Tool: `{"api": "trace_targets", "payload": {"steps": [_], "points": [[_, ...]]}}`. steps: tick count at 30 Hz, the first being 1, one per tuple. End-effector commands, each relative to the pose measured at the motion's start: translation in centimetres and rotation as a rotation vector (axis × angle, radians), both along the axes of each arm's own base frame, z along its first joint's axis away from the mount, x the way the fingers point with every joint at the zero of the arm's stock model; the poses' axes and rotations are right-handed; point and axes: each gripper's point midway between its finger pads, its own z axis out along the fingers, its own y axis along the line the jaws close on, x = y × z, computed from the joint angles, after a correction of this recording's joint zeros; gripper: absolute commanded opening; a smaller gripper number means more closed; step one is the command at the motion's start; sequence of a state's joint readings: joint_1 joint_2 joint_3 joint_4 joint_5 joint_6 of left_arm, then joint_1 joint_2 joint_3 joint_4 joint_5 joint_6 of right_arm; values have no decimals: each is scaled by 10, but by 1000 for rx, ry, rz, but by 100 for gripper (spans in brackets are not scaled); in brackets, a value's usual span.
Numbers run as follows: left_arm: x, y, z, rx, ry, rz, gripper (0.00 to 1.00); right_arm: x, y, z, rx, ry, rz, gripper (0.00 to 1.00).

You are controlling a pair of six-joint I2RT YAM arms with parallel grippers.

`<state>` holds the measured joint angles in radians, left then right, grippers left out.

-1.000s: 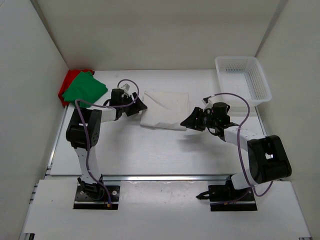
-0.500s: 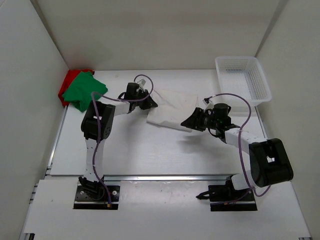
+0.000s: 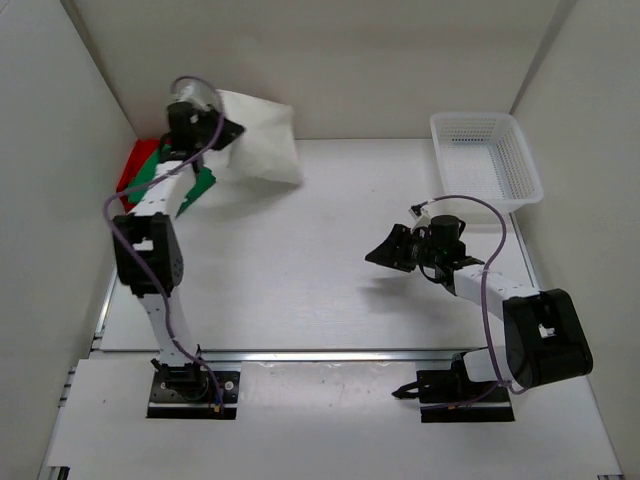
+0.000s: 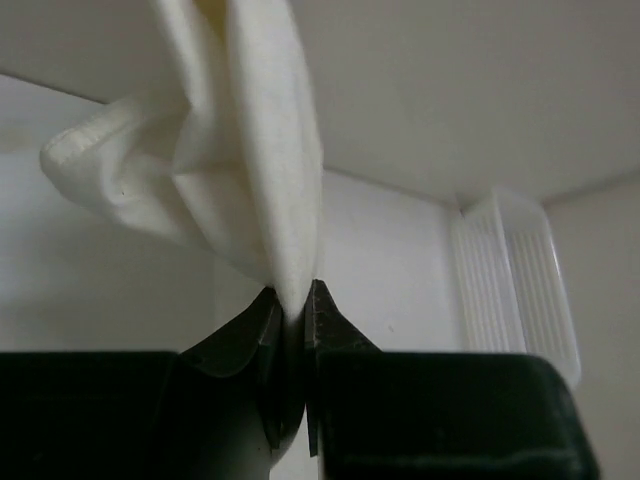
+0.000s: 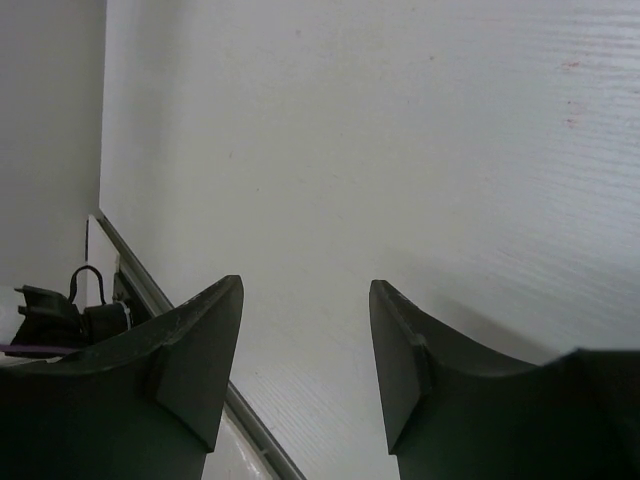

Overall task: Fold and stack the t-shirts
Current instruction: Put the neatly folded tshirt into the corner of the board with the left arm

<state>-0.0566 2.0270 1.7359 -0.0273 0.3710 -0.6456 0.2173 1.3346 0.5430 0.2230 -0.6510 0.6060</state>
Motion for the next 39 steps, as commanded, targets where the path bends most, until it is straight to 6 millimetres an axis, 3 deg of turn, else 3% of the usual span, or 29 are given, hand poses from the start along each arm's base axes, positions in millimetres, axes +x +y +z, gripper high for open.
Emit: {"api": "trace_targets", "payload": {"steps": [1, 3, 4, 5, 6, 7, 8, 10, 12, 13, 14, 15, 16, 17, 18, 22, 24, 25, 26, 29, 34, 36, 39], "points": [[-23, 121, 62, -21, -141, 296, 15, -2, 13, 2, 17, -18, 61, 51], [-41, 160, 33, 2, -87, 420, 34, -10, 23, -6, 21, 7, 102, 52], [-48, 190, 39, 19, -112, 545, 45, -13, 28, -4, 21, 1, 125, 52], [-61, 207, 5, 3, -44, 648, 57, -16, 29, -8, 18, 19, 126, 53], [-77, 221, -5, -50, -44, 694, 81, -24, 33, -11, 17, 21, 155, 53], [-83, 236, -4, -68, -68, 731, 98, -28, 36, -14, 11, 24, 171, 53], [-91, 240, -25, -96, -19, 756, 99, -33, 36, -18, 6, 35, 178, 53], [-101, 238, -40, -111, 30, 766, 99, -42, 36, -25, 8, 53, 187, 53], [-113, 227, -57, -121, 63, 772, 98, -48, 33, -29, 11, 65, 186, 53], [-119, 227, -54, -121, 48, 788, 99, -48, 31, -31, 5, 69, 177, 54], [-124, 224, -43, -132, 19, 795, 99, -50, 30, -33, -8, 79, 174, 62], [-129, 216, -53, -136, 36, 787, 99, -51, 30, -34, -27, 76, 182, 67], [-139, 211, -56, -136, 37, 781, 98, -48, 30, -35, -54, 59, 169, 65], [-140, 202, -41, -141, -4, 755, 99, -46, 28, -37, -90, 62, 157, 92], [-145, 195, -48, -125, 9, 740, 99, -43, 28, -37, -107, 73, 147, 100], [-166, 153, -45, -30, 1, 654, 99, -44, 42, -33, -150, 40, 216, 99], [-178, 124, -41, -4, -18, 589, 99, -55, 56, -32, -135, 29, 281, 99], [-186, 124, -53, 35, 1, 601, 99, -53, 58, -29, -132, 7, 288, 99], [-195, 102, -62, 44, 25, 549, 99, -58, 62, -30, -137, 9, 307, 99], [-220, 78, -97, 75, 118, 465, 99, -68, 68, -29, -134, -16, 320, 100], [-273, 6, -135, 198, 218, 231, 99, -88, 71, -22, -81, -56, 352, 99], [-286, -2, -133, 180, 203, 196, 98, -88, 65, -18, -59, -71, 331, 100], [-304, 1, -137, 86, 227, 176, 99, -91, 65, -10, -36, -92, 329, 100]]}}
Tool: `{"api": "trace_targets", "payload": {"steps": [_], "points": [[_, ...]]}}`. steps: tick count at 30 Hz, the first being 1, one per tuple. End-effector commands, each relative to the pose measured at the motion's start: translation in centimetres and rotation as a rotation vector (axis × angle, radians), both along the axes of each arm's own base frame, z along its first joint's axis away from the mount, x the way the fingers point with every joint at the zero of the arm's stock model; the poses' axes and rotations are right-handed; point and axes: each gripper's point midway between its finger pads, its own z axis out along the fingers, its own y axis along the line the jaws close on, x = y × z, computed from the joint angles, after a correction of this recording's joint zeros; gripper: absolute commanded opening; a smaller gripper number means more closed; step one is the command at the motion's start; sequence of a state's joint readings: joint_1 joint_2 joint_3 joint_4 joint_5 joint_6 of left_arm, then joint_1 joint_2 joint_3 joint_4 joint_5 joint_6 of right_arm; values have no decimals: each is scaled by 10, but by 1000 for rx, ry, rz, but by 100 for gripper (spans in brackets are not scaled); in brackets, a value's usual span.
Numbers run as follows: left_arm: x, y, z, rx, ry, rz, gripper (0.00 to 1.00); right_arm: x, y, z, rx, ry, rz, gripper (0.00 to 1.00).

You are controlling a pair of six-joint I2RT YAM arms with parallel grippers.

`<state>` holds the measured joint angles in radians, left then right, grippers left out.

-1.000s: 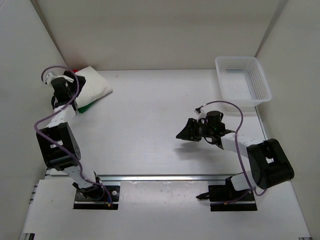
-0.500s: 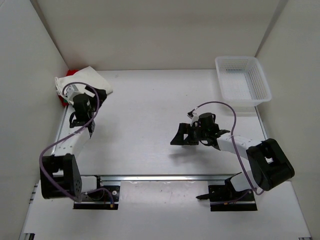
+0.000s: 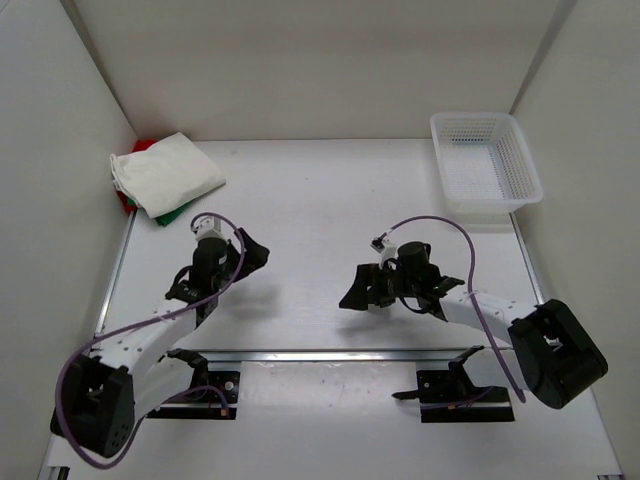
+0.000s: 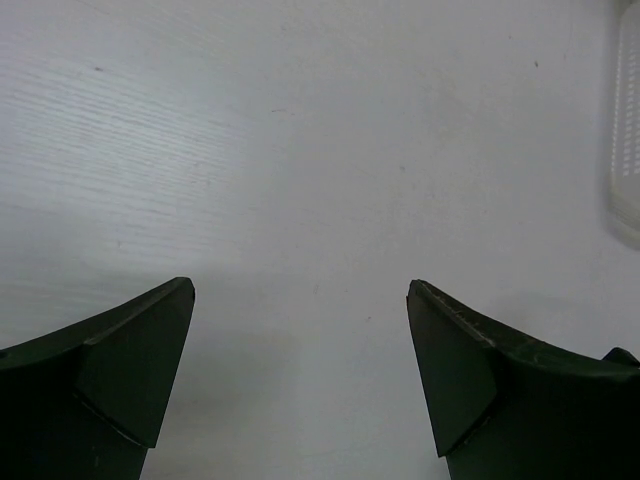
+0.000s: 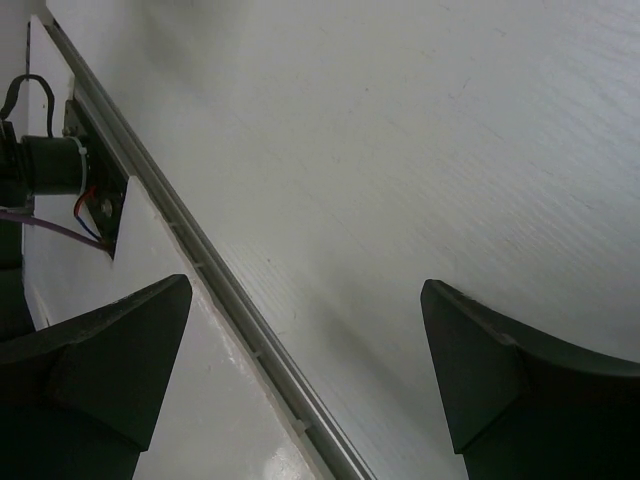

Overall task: Fold and stack the t-shirts
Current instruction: Put the neatly folded tshirt into the corner of the board with the left arm

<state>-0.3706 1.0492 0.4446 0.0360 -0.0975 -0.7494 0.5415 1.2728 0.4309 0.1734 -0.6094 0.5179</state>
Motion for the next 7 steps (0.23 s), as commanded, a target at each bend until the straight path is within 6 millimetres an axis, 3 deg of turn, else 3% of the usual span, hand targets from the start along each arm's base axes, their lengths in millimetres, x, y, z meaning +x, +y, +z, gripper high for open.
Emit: {"api": "trace_targets", "payload": {"steps": [1, 7], "points": [[-15, 13, 7, -49, -8, 24, 98, 6, 9, 25, 62, -100, 12, 99], [-29, 38, 10, 4, -16, 75, 99, 2, 15, 22, 49, -117, 39, 99]]}}
